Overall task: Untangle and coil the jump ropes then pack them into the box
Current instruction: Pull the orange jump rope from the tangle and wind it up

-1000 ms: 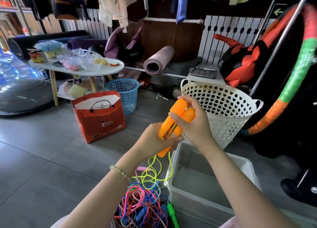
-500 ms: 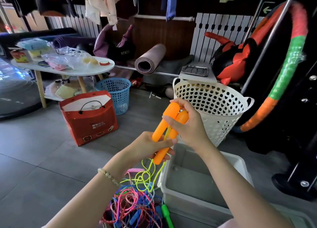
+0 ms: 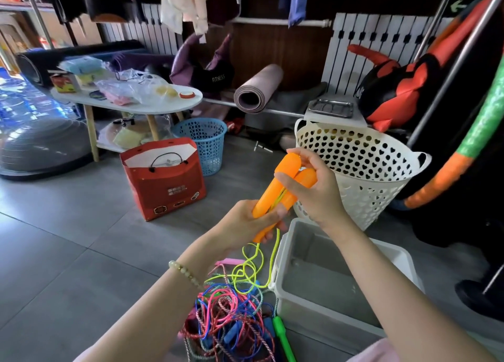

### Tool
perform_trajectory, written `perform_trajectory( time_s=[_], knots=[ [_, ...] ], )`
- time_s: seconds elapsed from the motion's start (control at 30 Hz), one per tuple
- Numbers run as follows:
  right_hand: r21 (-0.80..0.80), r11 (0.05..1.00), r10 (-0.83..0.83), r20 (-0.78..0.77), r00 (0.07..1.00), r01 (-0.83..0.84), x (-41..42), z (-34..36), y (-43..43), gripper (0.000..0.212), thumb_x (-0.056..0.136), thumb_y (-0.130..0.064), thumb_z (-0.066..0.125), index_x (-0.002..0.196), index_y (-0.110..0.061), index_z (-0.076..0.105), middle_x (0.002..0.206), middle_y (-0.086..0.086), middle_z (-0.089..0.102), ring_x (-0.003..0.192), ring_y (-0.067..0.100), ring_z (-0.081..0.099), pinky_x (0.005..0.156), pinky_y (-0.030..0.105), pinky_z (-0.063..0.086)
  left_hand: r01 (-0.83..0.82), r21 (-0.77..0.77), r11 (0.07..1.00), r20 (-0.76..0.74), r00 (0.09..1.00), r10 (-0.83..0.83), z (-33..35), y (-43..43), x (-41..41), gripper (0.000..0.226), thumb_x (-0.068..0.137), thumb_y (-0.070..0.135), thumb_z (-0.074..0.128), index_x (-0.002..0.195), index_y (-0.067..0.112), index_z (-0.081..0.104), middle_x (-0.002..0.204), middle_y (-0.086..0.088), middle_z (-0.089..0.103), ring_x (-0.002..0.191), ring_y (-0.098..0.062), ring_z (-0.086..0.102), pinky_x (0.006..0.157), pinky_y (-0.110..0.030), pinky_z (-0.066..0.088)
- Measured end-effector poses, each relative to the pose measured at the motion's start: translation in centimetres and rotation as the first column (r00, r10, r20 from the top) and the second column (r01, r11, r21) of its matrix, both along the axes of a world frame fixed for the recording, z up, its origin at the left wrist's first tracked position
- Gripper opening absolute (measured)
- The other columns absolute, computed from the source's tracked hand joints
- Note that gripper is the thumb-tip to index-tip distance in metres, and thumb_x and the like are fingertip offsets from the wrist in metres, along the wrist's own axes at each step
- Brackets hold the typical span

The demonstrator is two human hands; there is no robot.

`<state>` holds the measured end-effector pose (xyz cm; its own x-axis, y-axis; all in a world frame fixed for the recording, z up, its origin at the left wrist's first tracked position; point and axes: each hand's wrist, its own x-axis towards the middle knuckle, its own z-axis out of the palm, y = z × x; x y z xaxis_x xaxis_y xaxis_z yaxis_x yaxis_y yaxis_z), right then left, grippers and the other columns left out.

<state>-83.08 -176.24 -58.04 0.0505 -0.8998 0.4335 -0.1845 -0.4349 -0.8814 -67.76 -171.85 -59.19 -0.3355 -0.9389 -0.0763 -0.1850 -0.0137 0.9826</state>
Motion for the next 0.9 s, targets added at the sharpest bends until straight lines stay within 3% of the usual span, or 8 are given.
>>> perform_trajectory(
  time_s=[0.13,0.23,0.33,0.47,0.57,0.63,0.73,0.9],
  knots=[
    [0.231,0.957,0.145,0.142,0.979,-0.175,0.3,-0.8,0.2,0.057,0.082,-0.043,0.064,0.132,-0.027,0.041,0.114,-0.022,0.056,0.105,-0.01,0.056,0.102,0.028,0.043,-0.083,0.056,0.995,-0.061,0.994,0.086,0.0,-0.6,0.3,0.028,0.094,0.029,0.055,0.103,0.004,0.065,0.073,0.002,0.067,0.052,-0.008,0.049,0.051,-0.017,0.044],
    [0.539,0.728,0.41,0.152,0.899,-0.423,0.5,-2.6,0.4,0.071,0.083,-0.073,0.034,0.131,-0.023,0.049,0.125,-0.001,0.063,0.117,0.011,0.058,0.109,0.036,0.036,-0.166,0.122,0.979,-0.189,0.964,0.187,0.1,-1.3,1.3,0.027,0.093,0.03,0.055,0.101,0.005,0.065,0.074,0.0,0.064,0.053,-0.007,0.052,0.051,-0.017,0.045],
    [0.647,0.621,0.506,0.1,0.857,-0.442,0.6,-3.1,0.9,0.066,0.086,-0.06,0.032,0.124,-0.013,0.058,0.118,0.012,0.065,0.109,0.02,0.061,0.101,0.031,0.043,-0.2,0.174,0.964,-0.272,0.931,0.243,0.0,-1.7,2.4,0.024,0.094,0.03,0.053,0.101,0.01,0.066,0.074,0.002,0.061,0.055,-0.006,0.052,0.053,-0.017,0.047],
    [0.538,0.74,0.503,-0.043,0.864,-0.404,0.7,-3.0,1.2,0.029,0.097,-0.025,0.044,0.105,-0.003,0.062,0.08,0.0,0.054,0.08,0.011,0.053,0.082,0.017,0.044,-0.166,0.196,0.966,-0.354,0.907,0.227,0.2,-1.7,2.8,0.026,0.096,0.028,0.051,0.105,0.008,0.064,0.071,0.003,0.059,0.055,-0.006,0.051,0.052,-0.016,0.045],
    [0.534,0.763,0.449,-0.032,0.893,-0.364,1.2,-2.6,1.4,0.021,0.099,-0.013,0.042,0.085,-0.009,0.056,0.069,0.0,0.047,0.061,0.006,0.048,0.077,0.027,0.051,-0.191,0.211,0.959,-0.367,0.893,0.259,0.1,-1.8,2.8,0.027,0.095,0.028,0.052,0.107,0.006,0.063,0.071,0.002,0.057,0.054,-0.005,0.05,0.05,-0.015,0.043],
    [0.456,0.855,0.383,-0.233,0.894,-0.247,1.4,-2.1,1.5,0.019,0.099,-0.015,0.044,0.086,-0.013,0.057,0.061,-0.009,0.046,0.053,0.001,0.042,0.064,0.026,0.045,-0.214,0.22,0.952,-0.362,0.888,0.283,0.0,-1.9,2.8,0.03,0.095,0.029,0.054,0.109,0.005,0.063,0.072,0.002,0.056,0.054,-0.005,0.05,0.05,-0.015,0.043],
    [0.147,0.981,0.191,-0.615,0.765,-0.127,1.3,-1.6,1.6,0.013,0.093,-0.026,0.055,0.106,-0.022,0.052,0.063,-0.01,0.046,0.057,0.004,0.043,0.059,0.028,0.035,-0.235,0.229,0.945,-0.348,0.886,0.305,0.2,-2.0,3.1,0.033,0.094,0.031,0.055,0.112,0.004,0.063,0.072,0.002,0.055,0.053,-0.004,0.049,0.051,-0.014,0.043],
    [-0.144,0.981,-0.015,-0.718,0.696,-0.127,0.8,-0.9,1.6,0.014,0.09,-0.03,0.06,0.1,-0.02,0.064,0.076,-0.012,0.06,0.068,0.011,0.052,0.06,0.032,0.038,-0.229,0.258,0.939,-0.31,0.9,0.305,0.4,-1.9,3.6,0.034,0.094,0.031,0.055,0.113,0.004,0.063,0.07,0.003,0.054,0.049,-0.003,0.045,0.047,-0.012,0.038]
  ],
)
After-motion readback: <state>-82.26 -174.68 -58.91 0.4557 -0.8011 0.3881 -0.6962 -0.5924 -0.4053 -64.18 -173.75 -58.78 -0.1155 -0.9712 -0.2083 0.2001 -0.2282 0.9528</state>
